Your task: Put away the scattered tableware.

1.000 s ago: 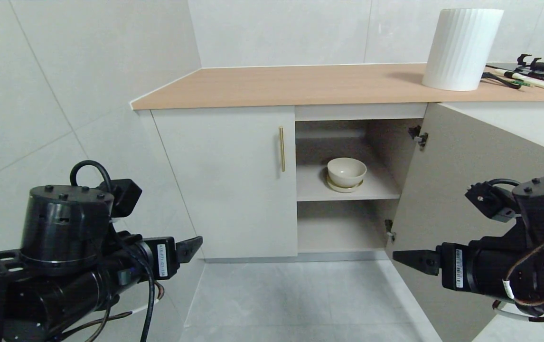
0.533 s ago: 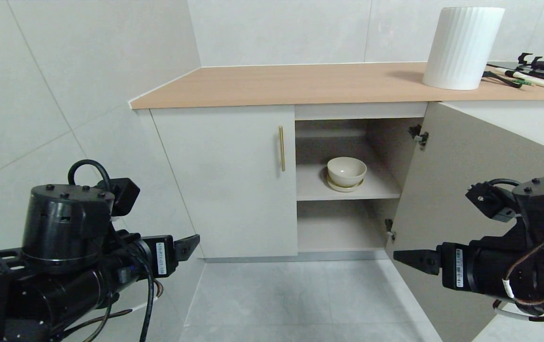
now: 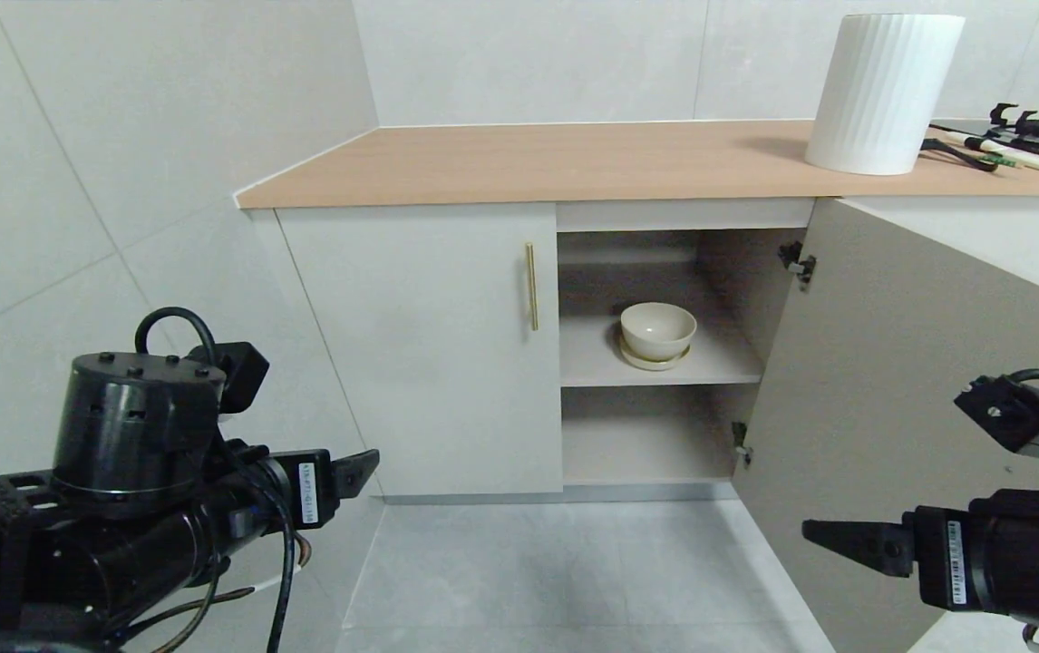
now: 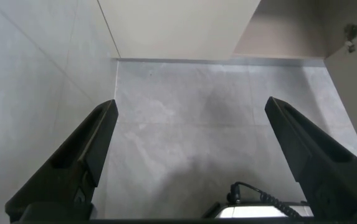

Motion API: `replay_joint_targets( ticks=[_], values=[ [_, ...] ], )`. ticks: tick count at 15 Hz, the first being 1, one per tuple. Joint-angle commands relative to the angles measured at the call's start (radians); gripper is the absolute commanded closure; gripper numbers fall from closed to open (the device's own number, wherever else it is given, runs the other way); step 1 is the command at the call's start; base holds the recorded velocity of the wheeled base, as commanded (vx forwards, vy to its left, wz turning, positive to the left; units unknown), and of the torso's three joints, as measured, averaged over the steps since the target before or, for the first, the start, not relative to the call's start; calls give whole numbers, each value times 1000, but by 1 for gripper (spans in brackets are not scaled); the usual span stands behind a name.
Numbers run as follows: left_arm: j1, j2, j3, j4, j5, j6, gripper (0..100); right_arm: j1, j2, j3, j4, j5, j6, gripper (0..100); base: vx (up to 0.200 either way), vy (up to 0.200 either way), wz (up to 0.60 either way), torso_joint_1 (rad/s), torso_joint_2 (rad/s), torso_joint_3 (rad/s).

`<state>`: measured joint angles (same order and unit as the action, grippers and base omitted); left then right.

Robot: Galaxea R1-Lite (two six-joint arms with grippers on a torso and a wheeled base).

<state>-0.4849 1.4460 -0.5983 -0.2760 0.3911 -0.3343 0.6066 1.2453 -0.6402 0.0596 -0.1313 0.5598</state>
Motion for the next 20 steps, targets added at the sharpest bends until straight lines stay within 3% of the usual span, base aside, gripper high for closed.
replay_joint_targets(
  ticks=[1, 7, 10, 11, 12, 17, 20],
  values=[
    [-1, 5, -1, -2, 0, 0, 0, -74, -56, 11, 32, 9, -1, 0, 0, -200, 0, 12, 2, 2],
    [-1, 11, 0, -3, -1, -2, 0, -169, -37, -35, 120, -5, -23, 0, 0, -200, 0, 0, 0, 4],
    [-1, 10, -3, -5, -1, -2, 0, -295, -40, -173, 344, -10, -60, 0, 0, -67, 0, 4, 1, -2],
    [-1, 11, -3, -5, -1, -2, 0, -306, -40, -180, 353, -10, -60, 0, 0, 0, 0, 0, 0, 0],
    [-1, 13, -3, -5, -1, -2, 0, -378, -47, -208, 367, -16, -90, 0, 0, 0, 0, 0, 0, 0],
    [-1, 11, -5, -5, -1, -2, 0, -630, 16, -243, 348, -82, -219, 0, 0, 0, 0, 0, 0, 0],
    [-1, 5, -3, -5, -1, -2, 0, -663, 72, -223, 221, -79, -210, 0, 0, 0, 0, 0, 0, 0]
  ],
)
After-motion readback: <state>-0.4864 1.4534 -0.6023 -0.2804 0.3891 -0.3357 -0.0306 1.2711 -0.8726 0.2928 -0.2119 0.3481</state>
